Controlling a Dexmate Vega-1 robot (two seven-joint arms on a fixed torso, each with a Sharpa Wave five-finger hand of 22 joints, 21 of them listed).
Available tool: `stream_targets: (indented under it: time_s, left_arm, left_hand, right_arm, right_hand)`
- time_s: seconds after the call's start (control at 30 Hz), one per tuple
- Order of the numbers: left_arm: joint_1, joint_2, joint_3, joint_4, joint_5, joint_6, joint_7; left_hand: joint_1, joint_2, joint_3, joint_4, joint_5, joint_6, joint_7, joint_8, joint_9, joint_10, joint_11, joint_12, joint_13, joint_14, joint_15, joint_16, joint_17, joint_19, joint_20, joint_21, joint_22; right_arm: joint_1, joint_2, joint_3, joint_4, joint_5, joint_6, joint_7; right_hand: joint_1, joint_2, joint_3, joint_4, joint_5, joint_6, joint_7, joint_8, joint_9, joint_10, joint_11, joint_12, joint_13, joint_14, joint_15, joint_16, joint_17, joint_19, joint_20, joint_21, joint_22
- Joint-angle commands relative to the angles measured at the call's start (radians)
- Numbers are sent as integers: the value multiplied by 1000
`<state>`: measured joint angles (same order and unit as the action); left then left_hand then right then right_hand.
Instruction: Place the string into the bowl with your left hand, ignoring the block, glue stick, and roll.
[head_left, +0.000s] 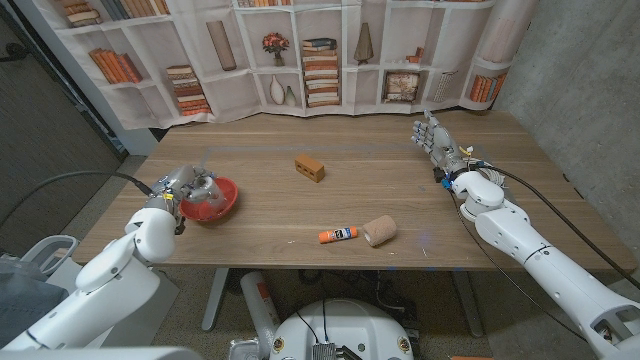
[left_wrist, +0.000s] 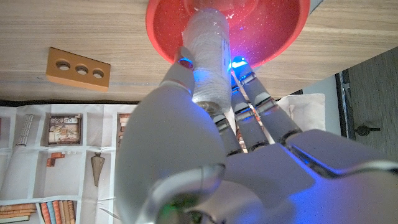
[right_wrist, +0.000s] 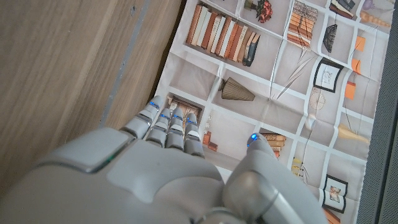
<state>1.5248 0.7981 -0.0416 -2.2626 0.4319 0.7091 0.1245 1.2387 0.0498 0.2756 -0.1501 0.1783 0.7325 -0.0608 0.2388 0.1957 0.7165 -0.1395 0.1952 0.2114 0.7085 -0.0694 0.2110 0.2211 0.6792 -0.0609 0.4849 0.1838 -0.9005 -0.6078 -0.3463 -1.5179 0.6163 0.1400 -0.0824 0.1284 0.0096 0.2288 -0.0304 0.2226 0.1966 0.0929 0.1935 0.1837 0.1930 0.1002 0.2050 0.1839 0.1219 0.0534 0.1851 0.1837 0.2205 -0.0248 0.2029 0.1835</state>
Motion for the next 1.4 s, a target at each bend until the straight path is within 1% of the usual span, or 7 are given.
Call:
stream_targets:
  time_s: [0.03,0.37,0.8,1.0,1.23,1.3,1.4]
  left_arm:
    - [12,1,-7,-7,-22,28,-23]
    - [22,5,-20,-7,-31,34,-44]
    - [0,13,-10,5,-34,43,-56]
    - [-20,16,3,11,-36,57,-64]
    - [-31,24,11,22,-45,55,-78]
    - [-38,28,13,19,-53,70,-95]
    - [-45,28,26,17,-41,87,-86]
  left_hand:
    - [-30,37,32,34,2,-11,6,-4,3,-10,1,-4,2,-10,-101,-2,4,-10,-20,-2,2]
    - [-39,35,29,37,0,-44,8,-20,4,-38,12,-9,2,-40,-85,-9,5,-29,-15,-9,2]
    - [-46,40,29,39,1,-78,10,-33,6,-83,23,-12,2,-85,-71,-16,7,-52,-9,-18,1]
    - [-59,30,20,43,-1,-98,7,-38,6,-101,18,-11,3,-106,-67,-18,5,-67,-1,-25,0]
    - [-76,26,12,49,1,-135,16,-45,8,-152,37,-14,3,-157,-35,-24,4,-101,14,-42,-1]
    - [-83,22,7,50,2,-148,15,-46,8,-171,38,-14,3,-178,-24,-26,3,-114,25,-49,-2]
    - [-91,18,2,50,7,-185,1,-49,9,-230,23,-17,3,-240,17,-31,-1,-170,76,-77,-2]
  right_arm:
    - [18,4,-10,17,4,-14,13]
    - [40,14,-24,38,0,-23,25]
    - [55,24,-35,53,-5,-34,26]
    - [57,25,-34,55,-6,-34,25]
    - [60,27,-36,64,-4,-38,28]
    - [61,28,-36,66,-3,-38,28]
    - [64,28,-37,67,-4,-40,28]
  right_hand:
    - [2,7,-1,-2,8,7,-3,1,4,12,3,7,1,8,-2,3,2,7,-3,1,2]
    - [2,7,-2,-2,8,6,-1,1,4,12,2,6,1,9,-3,4,2,7,-3,1,2]
    - [2,7,-3,-4,8,5,-3,1,4,14,4,7,1,10,-2,4,1,8,-2,1,2]
    - [2,7,-4,-4,8,6,-4,1,4,15,3,7,1,12,-2,4,1,9,-1,1,2]
    - [2,7,-5,-4,8,5,-6,1,4,18,4,8,1,13,-1,4,2,9,-1,1,2]
    - [2,7,-5,-4,8,5,-7,1,4,17,3,8,1,13,0,4,2,9,-1,1,2]
    - [2,7,-5,-4,8,5,-6,1,4,16,3,8,1,13,0,4,2,9,-1,1,2]
